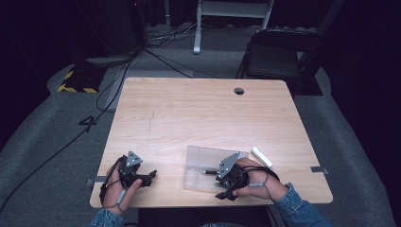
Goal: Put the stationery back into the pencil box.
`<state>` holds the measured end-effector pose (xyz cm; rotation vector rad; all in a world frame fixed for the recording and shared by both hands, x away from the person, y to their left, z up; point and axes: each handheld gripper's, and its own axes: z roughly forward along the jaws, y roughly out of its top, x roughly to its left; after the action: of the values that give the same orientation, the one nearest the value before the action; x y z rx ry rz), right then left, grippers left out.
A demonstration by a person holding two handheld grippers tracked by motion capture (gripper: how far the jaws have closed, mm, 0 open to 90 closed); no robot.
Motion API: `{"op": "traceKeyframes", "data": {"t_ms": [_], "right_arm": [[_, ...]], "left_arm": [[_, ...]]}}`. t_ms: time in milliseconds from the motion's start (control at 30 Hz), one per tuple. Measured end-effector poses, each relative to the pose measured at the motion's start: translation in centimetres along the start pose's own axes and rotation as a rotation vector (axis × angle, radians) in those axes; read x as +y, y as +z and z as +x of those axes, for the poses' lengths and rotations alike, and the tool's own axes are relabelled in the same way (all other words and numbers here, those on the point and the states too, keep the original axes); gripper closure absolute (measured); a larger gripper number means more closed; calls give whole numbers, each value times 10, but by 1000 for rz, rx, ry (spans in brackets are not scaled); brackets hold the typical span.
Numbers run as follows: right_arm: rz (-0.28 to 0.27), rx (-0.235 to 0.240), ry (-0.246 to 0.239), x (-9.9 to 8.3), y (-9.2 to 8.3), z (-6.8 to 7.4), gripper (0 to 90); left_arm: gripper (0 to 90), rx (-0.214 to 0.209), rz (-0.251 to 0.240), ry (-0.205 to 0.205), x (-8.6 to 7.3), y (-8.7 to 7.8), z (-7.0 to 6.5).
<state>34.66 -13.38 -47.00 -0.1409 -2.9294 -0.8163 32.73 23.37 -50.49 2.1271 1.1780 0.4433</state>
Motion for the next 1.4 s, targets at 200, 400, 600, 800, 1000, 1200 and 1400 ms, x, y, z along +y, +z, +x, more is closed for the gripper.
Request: {"op": "traceKeyframes", "data": {"t_ms": [200,400,600,800,1000,1200,1400], "right_arm": [[8,11,-16,2,1,4,356],[-29,-20,-19,3,-7,3,376],[-72,-61,-10,5,-20,1,400],[-125,-124,29,3,-37,-4,413],[-185,-193,99,-2,-54,-11,420],[-236,-276,185,-12,-71,-20,428],[-256,-362,270,-25,-85,-29,444]], "left_arm": [[119,0,0,1,0,0,0],[120,0,0,1,0,0,0],[120,0,0,1,0,0,0],[119,0,0,1,0,0,0],[120,0,0,2,0,0,0],[119,0,1,1,0,0,0],[116,-2,0,-1,1,1,1]]}}
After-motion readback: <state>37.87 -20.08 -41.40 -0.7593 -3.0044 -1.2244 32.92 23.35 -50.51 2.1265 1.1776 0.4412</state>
